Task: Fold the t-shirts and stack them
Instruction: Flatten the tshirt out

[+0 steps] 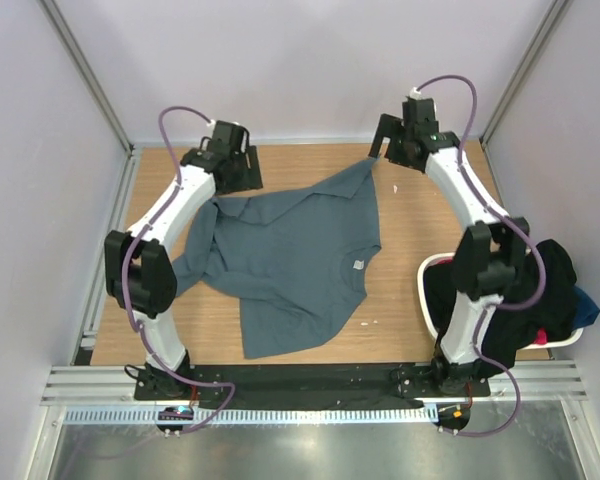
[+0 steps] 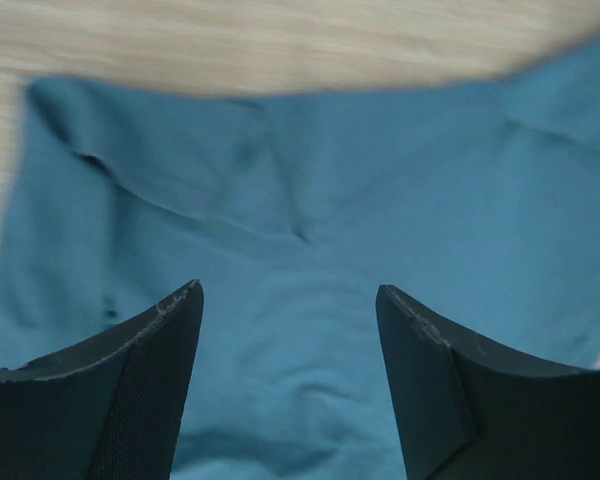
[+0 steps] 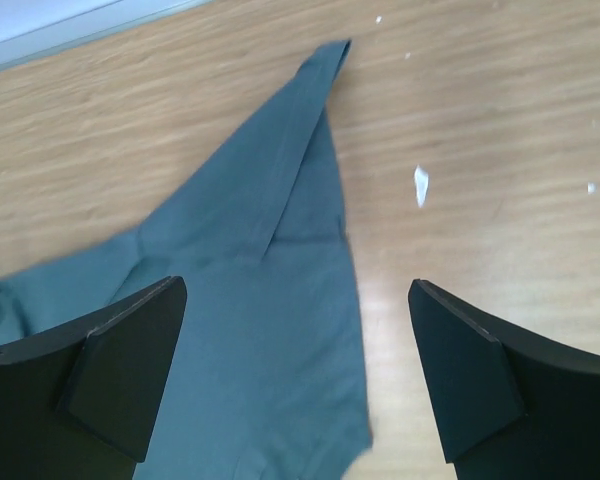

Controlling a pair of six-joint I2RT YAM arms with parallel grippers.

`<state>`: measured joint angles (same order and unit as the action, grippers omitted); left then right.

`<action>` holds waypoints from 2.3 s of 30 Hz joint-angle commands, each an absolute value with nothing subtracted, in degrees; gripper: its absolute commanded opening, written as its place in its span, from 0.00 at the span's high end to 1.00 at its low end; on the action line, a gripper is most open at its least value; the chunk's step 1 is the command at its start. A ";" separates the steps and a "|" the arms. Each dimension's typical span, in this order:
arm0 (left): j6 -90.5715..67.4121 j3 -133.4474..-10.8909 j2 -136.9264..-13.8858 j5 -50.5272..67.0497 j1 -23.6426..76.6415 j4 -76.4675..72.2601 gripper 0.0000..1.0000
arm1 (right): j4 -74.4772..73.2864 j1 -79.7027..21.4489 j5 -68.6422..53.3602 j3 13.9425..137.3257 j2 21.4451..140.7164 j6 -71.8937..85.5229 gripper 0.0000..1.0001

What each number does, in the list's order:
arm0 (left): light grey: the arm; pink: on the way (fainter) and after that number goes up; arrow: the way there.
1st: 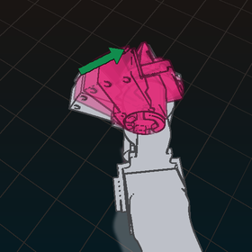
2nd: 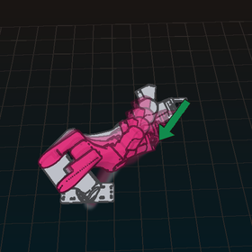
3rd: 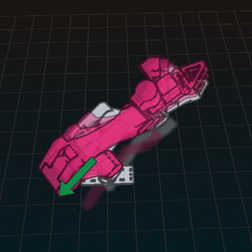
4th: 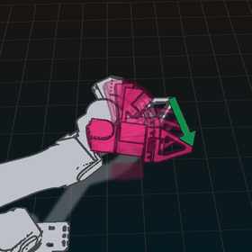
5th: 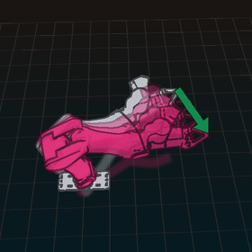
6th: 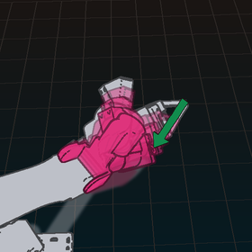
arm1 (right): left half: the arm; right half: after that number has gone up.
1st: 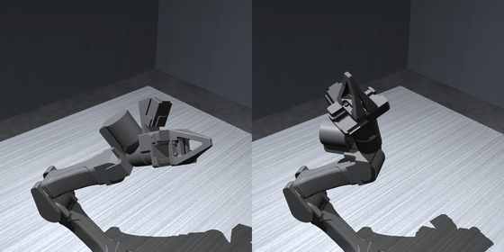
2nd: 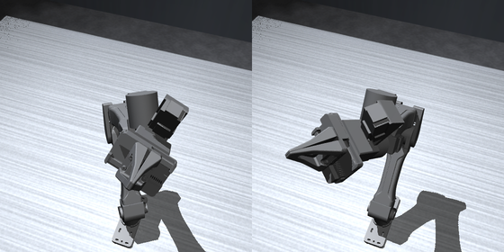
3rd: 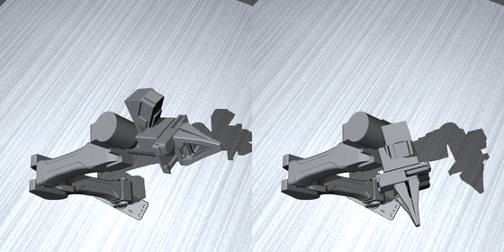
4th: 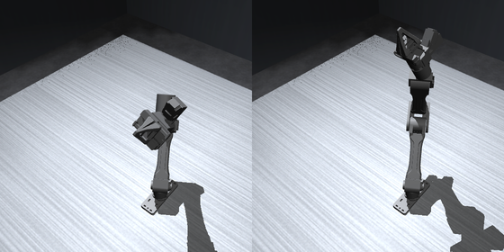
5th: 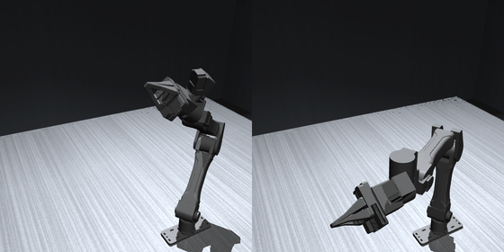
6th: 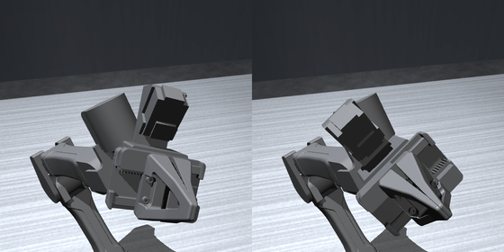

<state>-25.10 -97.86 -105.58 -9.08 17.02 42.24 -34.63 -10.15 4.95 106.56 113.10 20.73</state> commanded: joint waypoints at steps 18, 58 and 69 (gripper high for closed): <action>-57.48 -77.61 -108.54 -13.53 15.82 21.97 0.42 | -26.10 -13.10 3.52 80.33 98.96 29.71 0.01; -56.87 -84.28 -117.33 -12.48 11.69 18.37 0.93 | -26.72 -13.10 1.76 82.97 106.61 30.94 0.00; -54.93 -91.67 -116.19 -15.47 7.12 17.40 1.00 | -25.49 -17.22 -0.88 81.83 108.28 30.33 0.00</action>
